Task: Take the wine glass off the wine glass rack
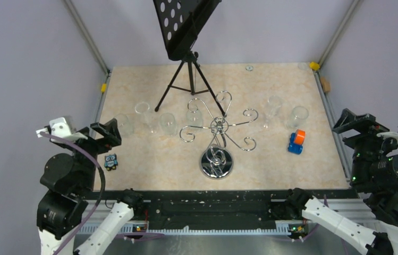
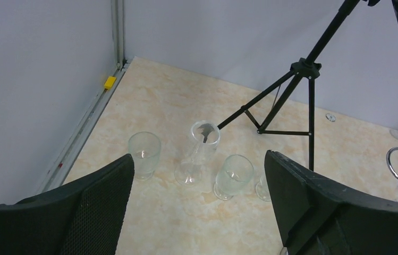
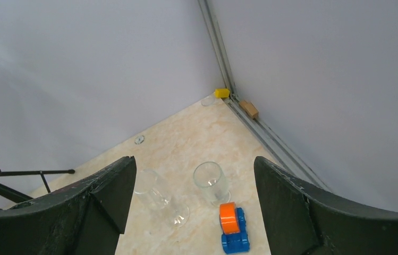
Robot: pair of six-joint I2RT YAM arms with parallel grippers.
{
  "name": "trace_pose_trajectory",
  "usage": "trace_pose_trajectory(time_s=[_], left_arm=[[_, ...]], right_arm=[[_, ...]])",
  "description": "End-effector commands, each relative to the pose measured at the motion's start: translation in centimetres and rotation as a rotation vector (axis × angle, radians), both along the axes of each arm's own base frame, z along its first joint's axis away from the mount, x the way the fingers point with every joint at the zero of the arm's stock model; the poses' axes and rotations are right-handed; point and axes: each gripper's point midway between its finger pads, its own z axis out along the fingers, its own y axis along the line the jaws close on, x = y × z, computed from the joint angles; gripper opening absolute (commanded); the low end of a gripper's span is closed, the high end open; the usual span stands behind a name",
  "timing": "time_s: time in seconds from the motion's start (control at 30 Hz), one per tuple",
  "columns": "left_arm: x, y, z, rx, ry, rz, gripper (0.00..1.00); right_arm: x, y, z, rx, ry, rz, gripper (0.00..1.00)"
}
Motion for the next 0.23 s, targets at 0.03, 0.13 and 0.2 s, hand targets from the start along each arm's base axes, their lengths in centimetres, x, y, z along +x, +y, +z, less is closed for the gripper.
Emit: trace_pose_trajectory(time_s=[0.03, 0.13, 0.2], left_arm=[[-1.58, 1.26, 0.6, -0.031, -0.033, 0.039, 0.96], [-1.81, 1.2, 0.34, -0.037, -0.033, 0.032, 0.97], [-1.89, 1.07, 0.3, -0.033, -0.032, 0.022, 0.97]], right_arm=[[-0.57, -0.44, 0.37, 0.011, -0.014, 0.013, 0.83], [-0.76, -0.48, 0.52, 0.029, -0.031, 0.026, 0.83], [-0.89, -0.56, 0.59, 0.038, -0.039, 0.03, 0.83]])
